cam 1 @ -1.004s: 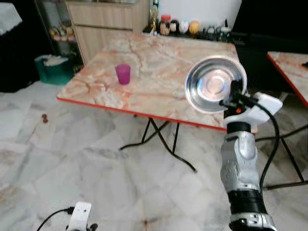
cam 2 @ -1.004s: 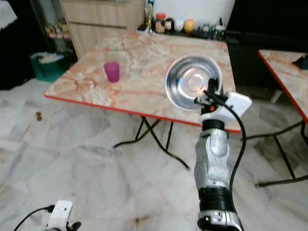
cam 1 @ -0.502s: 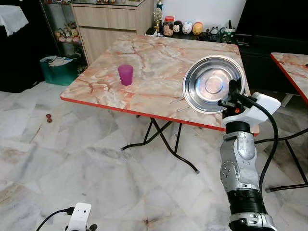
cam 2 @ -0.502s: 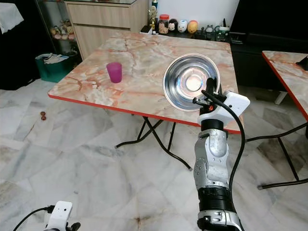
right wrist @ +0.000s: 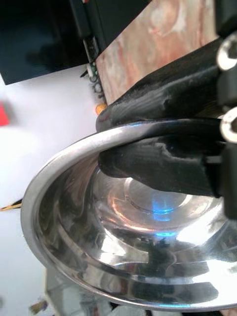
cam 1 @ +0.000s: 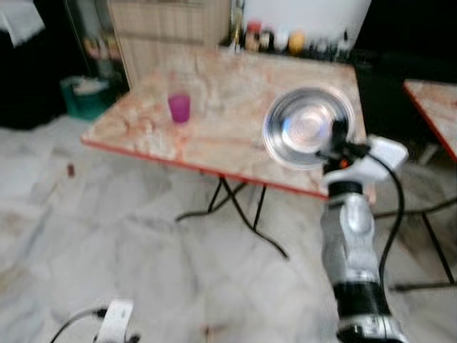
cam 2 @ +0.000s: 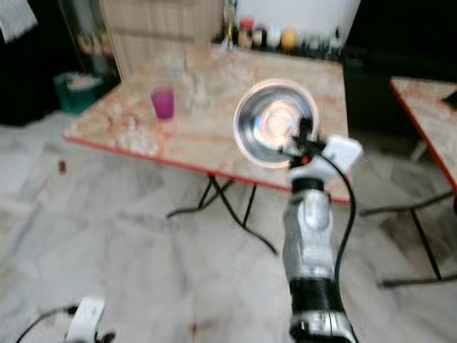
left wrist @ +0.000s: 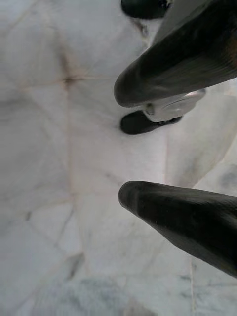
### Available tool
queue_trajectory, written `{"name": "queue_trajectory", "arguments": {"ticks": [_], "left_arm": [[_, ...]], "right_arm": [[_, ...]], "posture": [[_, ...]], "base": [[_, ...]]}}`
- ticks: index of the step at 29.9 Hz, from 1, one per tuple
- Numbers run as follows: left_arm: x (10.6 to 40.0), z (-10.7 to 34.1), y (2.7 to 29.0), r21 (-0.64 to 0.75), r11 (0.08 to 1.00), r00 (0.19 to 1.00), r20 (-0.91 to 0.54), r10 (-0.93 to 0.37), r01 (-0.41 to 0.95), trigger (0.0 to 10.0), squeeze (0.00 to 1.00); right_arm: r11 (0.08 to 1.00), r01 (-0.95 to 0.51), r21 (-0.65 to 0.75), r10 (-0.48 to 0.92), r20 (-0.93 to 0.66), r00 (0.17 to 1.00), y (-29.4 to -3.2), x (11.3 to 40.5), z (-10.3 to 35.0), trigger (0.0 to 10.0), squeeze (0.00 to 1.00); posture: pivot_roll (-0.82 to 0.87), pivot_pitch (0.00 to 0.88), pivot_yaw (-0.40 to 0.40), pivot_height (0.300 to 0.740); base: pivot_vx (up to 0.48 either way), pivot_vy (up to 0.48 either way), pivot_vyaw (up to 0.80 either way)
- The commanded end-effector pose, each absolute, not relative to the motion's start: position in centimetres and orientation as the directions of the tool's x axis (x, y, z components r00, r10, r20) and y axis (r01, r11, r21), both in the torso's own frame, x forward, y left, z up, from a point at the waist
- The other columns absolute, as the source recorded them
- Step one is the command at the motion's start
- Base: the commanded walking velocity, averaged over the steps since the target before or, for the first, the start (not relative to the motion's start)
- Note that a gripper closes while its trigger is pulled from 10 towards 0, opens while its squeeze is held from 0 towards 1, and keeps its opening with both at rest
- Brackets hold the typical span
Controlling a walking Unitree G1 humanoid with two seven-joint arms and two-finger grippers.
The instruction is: Setting the table
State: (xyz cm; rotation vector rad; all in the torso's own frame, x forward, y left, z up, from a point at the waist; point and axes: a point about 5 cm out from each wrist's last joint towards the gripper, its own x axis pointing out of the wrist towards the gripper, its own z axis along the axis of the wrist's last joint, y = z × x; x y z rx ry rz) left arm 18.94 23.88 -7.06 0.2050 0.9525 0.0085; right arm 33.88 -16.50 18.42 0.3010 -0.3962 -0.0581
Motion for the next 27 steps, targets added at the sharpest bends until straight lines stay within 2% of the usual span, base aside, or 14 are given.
{"name": "queue_trajectory", "arguments": {"ticks": [1, 27], "left_arm": [[18.56, -7.38, 23.44, 0.165, 0.982, 0.569, -0.818, 0.084, 0.093, 10.0, 0.0], [18.42, -7.41, 23.53, 0.169, 0.979, 0.568, -0.82, 0.078, 0.11, 10.0, 0.0]], "right_arm": [[0.955, 0.02, 0.297, -0.137, 0.379, 0.915, -17.18, 33.82, 18.68, 10.0, 0.0], [0.954, 0.019, 0.299, -0.137, 0.382, 0.914, -17.14, 33.97, 18.77, 10.0, 0.0]], "posture": [[0.03, 0.0, -0.002, 0.74], [0.02, 0.0, 0.008, 0.74]], "base": [[0.0, -0.36, 0.0], [0.0, -0.363, 0.0]]}}
